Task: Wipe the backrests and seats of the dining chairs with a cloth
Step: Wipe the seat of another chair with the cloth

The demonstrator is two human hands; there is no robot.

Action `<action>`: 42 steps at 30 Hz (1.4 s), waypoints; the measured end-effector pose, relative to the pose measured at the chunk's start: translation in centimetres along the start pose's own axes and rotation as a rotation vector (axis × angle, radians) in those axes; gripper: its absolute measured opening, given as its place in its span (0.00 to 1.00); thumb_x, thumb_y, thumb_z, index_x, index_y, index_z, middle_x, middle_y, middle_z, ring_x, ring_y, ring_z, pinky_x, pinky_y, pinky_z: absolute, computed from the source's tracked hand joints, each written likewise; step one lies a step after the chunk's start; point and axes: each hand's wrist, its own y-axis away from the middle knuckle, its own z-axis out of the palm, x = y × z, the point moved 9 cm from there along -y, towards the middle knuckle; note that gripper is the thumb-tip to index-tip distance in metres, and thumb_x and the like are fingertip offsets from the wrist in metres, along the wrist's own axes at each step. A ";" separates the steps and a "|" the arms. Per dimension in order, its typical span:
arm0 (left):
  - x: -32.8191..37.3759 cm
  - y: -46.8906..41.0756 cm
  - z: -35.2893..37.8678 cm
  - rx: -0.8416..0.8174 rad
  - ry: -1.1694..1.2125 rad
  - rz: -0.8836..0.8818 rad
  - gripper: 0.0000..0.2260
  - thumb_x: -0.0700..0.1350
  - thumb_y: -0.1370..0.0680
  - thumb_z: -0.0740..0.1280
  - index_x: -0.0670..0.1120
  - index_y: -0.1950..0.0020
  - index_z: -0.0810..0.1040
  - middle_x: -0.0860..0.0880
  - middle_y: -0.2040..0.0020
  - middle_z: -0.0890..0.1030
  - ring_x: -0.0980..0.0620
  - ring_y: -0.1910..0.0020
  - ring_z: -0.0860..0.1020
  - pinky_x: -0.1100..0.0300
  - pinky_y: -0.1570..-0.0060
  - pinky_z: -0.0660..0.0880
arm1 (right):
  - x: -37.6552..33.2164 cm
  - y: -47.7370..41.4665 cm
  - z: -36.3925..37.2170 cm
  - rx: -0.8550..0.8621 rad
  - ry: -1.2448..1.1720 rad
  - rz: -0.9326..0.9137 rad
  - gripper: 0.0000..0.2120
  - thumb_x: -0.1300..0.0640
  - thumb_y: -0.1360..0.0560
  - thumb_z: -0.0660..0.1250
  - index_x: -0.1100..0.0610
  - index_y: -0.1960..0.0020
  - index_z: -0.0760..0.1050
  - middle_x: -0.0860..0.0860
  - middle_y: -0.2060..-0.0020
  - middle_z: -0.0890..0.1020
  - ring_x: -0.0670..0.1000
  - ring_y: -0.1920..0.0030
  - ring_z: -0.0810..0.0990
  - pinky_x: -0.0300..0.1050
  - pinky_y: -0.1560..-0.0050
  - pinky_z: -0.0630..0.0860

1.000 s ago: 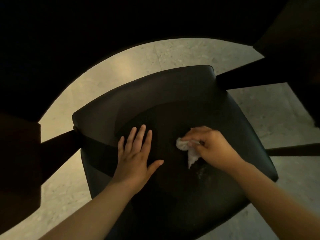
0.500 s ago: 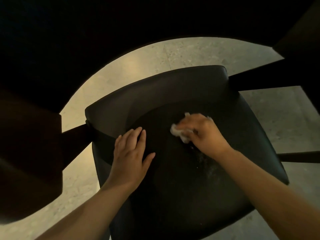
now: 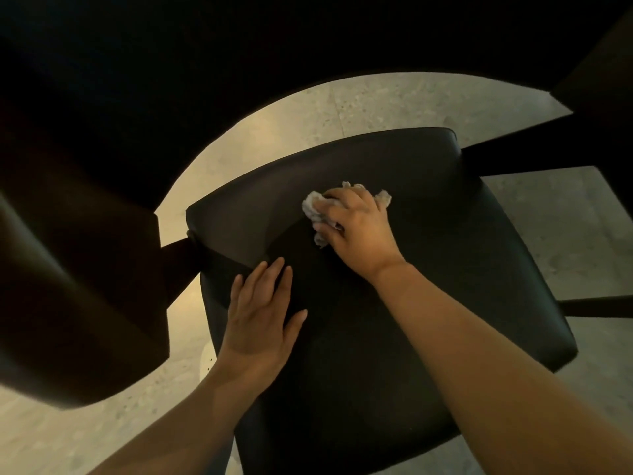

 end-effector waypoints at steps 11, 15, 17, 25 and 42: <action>-0.2 0.0 0.2 -0.004 -0.017 0.029 0.29 0.56 0.20 0.58 0.47 0.22 0.57 0.49 0.21 0.56 0.48 0.22 0.51 0.52 0.27 0.40 | 1.9 12.8 -1.0 -0.275 -0.032 -0.026 0.18 0.61 0.24 0.66 0.47 0.36 0.77 0.50 0.34 0.72 0.52 0.35 0.70 0.48 0.37 0.73; -0.3 -0.2 0.4 -0.019 -0.029 0.009 0.29 0.58 0.19 0.55 0.48 0.21 0.53 0.50 0.21 0.51 0.48 0.22 0.47 0.52 0.26 0.39 | 1.8 13.1 -5.5 0.135 -0.086 0.142 0.16 0.58 0.26 0.67 0.51 0.39 0.78 0.50 0.40 0.75 0.47 0.42 0.73 0.38 0.46 0.71; -0.4 -0.2 0.4 -0.031 -0.027 0.006 0.29 0.58 0.19 0.54 0.48 0.21 0.53 0.50 0.21 0.52 0.48 0.22 0.47 0.51 0.26 0.40 | 0.7 11.7 -6.0 0.312 -0.114 0.254 0.17 0.55 0.25 0.65 0.52 0.36 0.76 0.51 0.39 0.74 0.49 0.42 0.72 0.38 0.46 0.71; -0.7 -0.2 0.0 -0.065 -0.038 0.067 0.27 0.56 0.19 0.58 0.47 0.22 0.59 0.48 0.22 0.56 0.47 0.23 0.53 0.48 0.24 0.50 | 1.1 8.5 0.5 0.233 -0.003 0.486 0.20 0.50 0.22 0.65 0.50 0.30 0.71 0.53 0.34 0.71 0.57 0.32 0.66 0.60 0.36 0.70; 1.7 -0.1 1.0 -0.144 -0.112 0.185 0.28 0.58 0.19 0.53 0.51 0.21 0.53 0.49 0.21 0.51 0.47 0.23 0.47 0.43 0.25 0.47 | 3.7 14.5 -1.3 0.476 -0.107 0.892 0.17 0.52 0.25 0.68 0.49 0.36 0.75 0.50 0.41 0.72 0.49 0.43 0.72 0.43 0.53 0.73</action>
